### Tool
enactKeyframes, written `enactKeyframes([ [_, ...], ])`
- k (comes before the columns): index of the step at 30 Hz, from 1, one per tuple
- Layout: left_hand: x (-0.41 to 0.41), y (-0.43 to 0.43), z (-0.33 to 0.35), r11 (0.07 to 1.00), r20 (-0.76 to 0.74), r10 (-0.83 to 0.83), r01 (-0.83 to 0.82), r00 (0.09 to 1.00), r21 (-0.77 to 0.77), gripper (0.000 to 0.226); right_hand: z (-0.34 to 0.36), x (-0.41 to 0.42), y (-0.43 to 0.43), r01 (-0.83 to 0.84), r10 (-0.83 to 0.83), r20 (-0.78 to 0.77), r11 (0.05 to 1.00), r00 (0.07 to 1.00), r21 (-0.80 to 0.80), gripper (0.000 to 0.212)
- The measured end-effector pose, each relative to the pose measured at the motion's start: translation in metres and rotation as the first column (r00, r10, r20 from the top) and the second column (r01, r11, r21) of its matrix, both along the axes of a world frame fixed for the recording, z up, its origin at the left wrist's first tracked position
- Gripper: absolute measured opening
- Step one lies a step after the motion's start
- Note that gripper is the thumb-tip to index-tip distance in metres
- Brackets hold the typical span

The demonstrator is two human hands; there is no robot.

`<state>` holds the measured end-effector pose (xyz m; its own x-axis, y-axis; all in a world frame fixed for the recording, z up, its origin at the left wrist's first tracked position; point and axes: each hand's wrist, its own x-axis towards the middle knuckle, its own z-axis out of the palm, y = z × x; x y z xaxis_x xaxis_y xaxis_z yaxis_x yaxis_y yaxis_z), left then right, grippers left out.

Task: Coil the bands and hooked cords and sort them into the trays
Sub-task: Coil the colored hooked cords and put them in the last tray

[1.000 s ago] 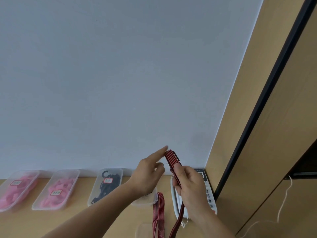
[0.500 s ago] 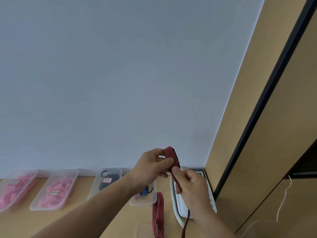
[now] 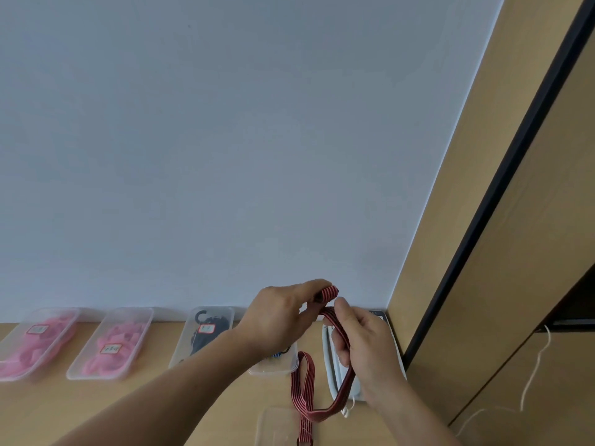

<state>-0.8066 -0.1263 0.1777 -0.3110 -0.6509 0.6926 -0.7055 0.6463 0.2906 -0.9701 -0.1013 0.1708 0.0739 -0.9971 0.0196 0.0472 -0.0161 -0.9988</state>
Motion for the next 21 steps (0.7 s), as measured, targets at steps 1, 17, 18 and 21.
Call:
enactKeyframes([
  [1,-0.001,0.001,-0.001,0.998,0.044,-0.029,0.031,0.999,-0.052,0.027,0.001,0.0,0.0,-0.007,0.007,0.02,1.0,1.0,0.003,0.069],
  [17,-0.011,-0.003,0.01,0.567,-0.777,0.258,0.561,0.575,0.603,0.048,0.01,0.0,0.0,0.058,-0.047,0.09,0.991,0.995,-0.122,0.045],
  [18,-0.01,-0.004,0.014,0.5,-0.791,0.273,0.622,0.548,0.603,0.045,0.009,0.001,0.0,0.053,-0.044,0.072,0.989,0.996,-0.136,0.042],
  [21,-0.009,-0.003,0.021,0.462,-0.782,0.18,0.651,0.596,0.602,0.04,0.004,0.002,0.001,0.034,-0.027,0.051,0.989,0.998,-0.141,0.039],
])
